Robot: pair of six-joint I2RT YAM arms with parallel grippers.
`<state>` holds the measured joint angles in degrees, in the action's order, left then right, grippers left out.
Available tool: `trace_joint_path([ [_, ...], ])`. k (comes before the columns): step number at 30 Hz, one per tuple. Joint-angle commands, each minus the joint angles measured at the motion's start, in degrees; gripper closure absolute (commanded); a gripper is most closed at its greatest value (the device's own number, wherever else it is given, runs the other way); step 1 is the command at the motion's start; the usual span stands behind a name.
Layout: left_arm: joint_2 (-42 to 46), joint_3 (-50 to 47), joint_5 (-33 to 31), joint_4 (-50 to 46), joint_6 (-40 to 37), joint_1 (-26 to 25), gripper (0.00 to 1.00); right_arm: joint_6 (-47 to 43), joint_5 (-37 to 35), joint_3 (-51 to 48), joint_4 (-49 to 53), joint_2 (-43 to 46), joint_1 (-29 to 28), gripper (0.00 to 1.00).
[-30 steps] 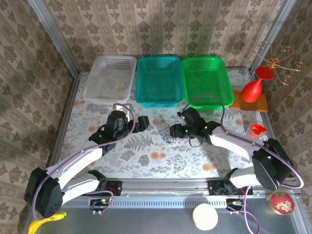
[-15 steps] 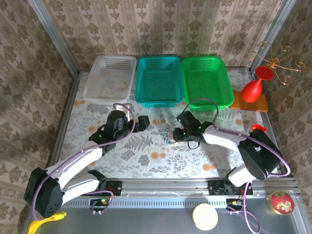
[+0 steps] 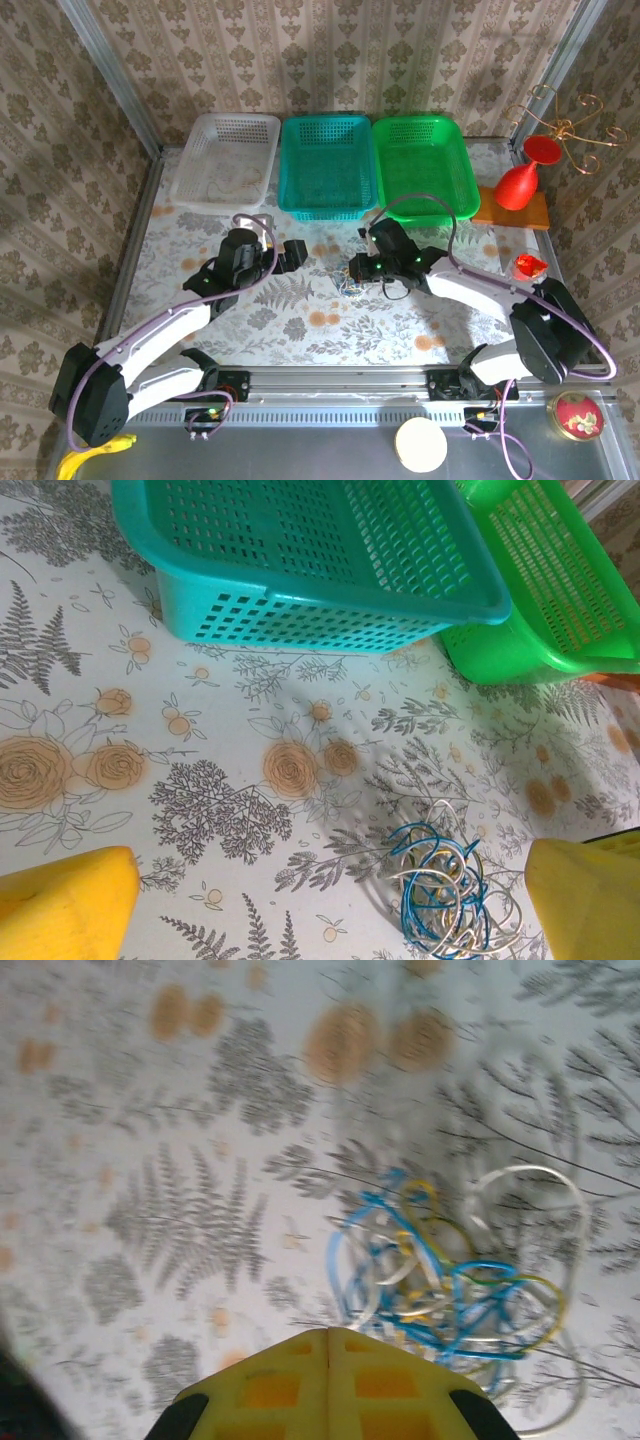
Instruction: Untangle the cables
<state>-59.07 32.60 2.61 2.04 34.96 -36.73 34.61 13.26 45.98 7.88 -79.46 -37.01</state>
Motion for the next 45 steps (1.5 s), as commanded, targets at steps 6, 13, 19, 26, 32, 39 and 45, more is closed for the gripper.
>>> trace_joint_path([
  [6, 0.97, -2.05, 3.72, 2.74, -0.52, -0.13, 0.00, -0.61, -1.22, 3.66, 2.87, 2.17, -0.95, 0.96],
  [13, 1.22, -1.86, 3.40, 2.53, -0.50, -0.09, 0.00, 1.44, -10.87, 0.18, 7.43, 1.31, -0.87, 0.53],
  [19, 1.21, -1.73, 3.14, 2.48, -0.52, -0.02, 0.00, 3.12, -13.26, -2.05, 6.74, 0.18, -0.51, 0.49],
  [26, 0.99, -1.66, 2.90, 2.84, -0.34, -0.07, 0.00, 3.27, -10.90, -1.77, 3.84, -6.13, -0.51, 0.51],
  [32, 0.97, -1.66, 3.00, 3.11, -0.24, -0.03, 0.00, 3.53, -10.45, -2.97, 2.45, -7.07, -0.53, 0.70],
  [39, 0.85, -1.75, 3.34, 3.19, -0.68, -0.09, 0.00, 1.90, -8.79, -2.81, 1.84, -5.34, -0.16, 1.00],
  [45, 0.88, -2.14, 4.95, 3.56, -1.19, -0.03, 0.00, -0.52, -0.19, -0.53, -1.90, -0.88, -0.16, 1.00],
])
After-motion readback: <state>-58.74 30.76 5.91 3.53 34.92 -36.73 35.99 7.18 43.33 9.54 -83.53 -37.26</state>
